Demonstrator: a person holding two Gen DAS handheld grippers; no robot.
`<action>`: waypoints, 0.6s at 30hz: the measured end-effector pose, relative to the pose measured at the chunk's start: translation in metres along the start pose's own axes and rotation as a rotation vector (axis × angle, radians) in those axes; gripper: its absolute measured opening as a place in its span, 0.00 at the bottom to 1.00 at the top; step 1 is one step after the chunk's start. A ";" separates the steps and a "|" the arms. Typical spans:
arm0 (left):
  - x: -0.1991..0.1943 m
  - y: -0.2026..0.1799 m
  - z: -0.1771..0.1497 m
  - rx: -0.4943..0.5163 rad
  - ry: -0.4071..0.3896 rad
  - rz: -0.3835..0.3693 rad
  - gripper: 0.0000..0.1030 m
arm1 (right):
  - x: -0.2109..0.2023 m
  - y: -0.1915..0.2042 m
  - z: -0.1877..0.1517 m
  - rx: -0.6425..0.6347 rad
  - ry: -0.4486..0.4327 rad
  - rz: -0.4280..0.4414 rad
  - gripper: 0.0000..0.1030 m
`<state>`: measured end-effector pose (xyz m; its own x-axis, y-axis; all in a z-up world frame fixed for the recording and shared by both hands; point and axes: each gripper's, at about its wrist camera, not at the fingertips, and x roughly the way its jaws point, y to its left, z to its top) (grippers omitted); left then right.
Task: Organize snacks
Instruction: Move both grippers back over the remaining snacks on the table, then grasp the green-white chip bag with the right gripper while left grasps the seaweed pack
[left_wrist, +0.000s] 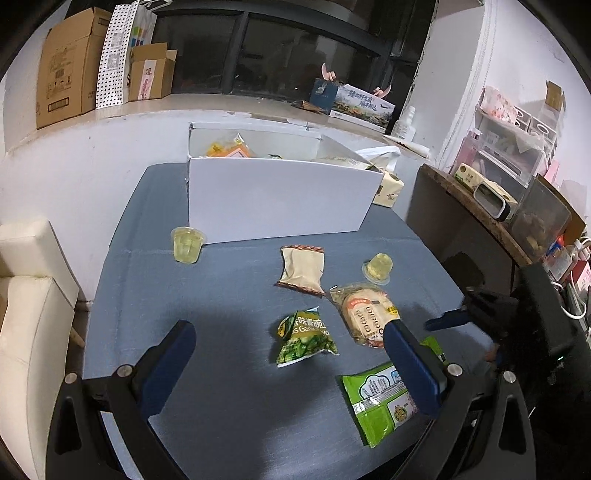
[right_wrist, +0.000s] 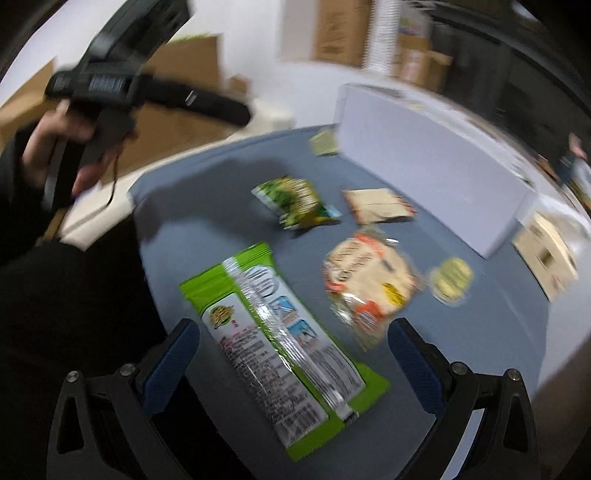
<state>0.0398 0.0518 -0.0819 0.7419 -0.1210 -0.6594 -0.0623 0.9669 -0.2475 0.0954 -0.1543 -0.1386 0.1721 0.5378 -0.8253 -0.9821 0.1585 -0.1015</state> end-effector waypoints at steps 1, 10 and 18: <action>-0.001 0.001 0.000 -0.002 -0.001 0.002 1.00 | 0.006 0.001 0.002 -0.036 0.026 0.017 1.00; 0.000 0.010 -0.003 -0.018 0.005 0.002 1.00 | 0.046 0.000 0.009 -0.124 0.161 0.128 1.00; 0.005 0.009 -0.005 -0.015 0.017 0.005 1.00 | 0.017 0.001 0.006 -0.058 0.091 0.085 0.67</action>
<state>0.0399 0.0591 -0.0915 0.7302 -0.1196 -0.6726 -0.0765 0.9640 -0.2545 0.0978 -0.1403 -0.1497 0.0829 0.4698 -0.8789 -0.9961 0.0657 -0.0589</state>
